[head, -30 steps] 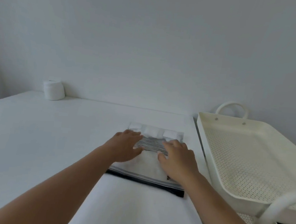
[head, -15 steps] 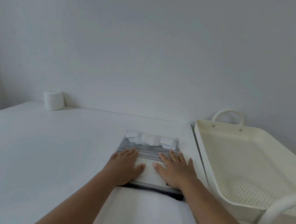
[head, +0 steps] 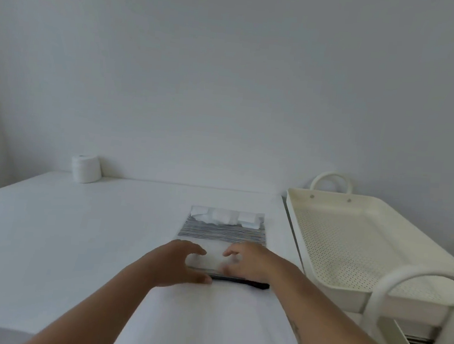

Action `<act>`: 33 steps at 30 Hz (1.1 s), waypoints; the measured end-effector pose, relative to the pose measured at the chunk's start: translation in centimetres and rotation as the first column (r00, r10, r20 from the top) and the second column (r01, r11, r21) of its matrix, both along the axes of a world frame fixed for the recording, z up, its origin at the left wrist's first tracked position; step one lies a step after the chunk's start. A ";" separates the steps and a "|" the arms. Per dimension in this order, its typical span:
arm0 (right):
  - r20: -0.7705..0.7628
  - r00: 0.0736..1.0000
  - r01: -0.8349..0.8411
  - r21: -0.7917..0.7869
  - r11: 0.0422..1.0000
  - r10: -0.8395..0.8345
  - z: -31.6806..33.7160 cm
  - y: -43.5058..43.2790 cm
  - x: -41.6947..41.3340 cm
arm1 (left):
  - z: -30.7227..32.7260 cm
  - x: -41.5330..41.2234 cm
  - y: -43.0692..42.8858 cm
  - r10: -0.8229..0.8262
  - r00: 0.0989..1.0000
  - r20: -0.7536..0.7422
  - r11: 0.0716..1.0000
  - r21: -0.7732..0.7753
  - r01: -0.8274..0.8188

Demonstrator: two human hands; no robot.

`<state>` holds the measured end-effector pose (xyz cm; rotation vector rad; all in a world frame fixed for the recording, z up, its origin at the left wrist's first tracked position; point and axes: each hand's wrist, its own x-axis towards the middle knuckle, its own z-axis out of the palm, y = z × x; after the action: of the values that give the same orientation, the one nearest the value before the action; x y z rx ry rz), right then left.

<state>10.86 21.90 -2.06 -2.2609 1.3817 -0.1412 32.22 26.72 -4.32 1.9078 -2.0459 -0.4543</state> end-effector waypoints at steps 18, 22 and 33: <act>-0.429 0.901 -0.239 -0.390 0.889 0.054 0.9 3.8 0.6 | 1.5 -4.4 1.4 -0.090 0.898 0.431 0.950 -0.235 0.208; -0.291 0.957 -0.101 -0.368 0.924 -0.011 4.0 2.8 0.3 | 4.1 -4.3 0.7 -0.071 0.928 0.365 0.953 -0.250 0.172; -0.018 0.999 0.026 -0.455 0.890 -0.038 17.7 0.2 -0.4 | 19.3 -3.0 -2.2 -0.135 0.988 0.069 0.950 -0.273 0.149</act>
<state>10.43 22.09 15.69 -2.6213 1.5250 -0.4962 29.24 24.55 14.97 1.6299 -2.1574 -0.1407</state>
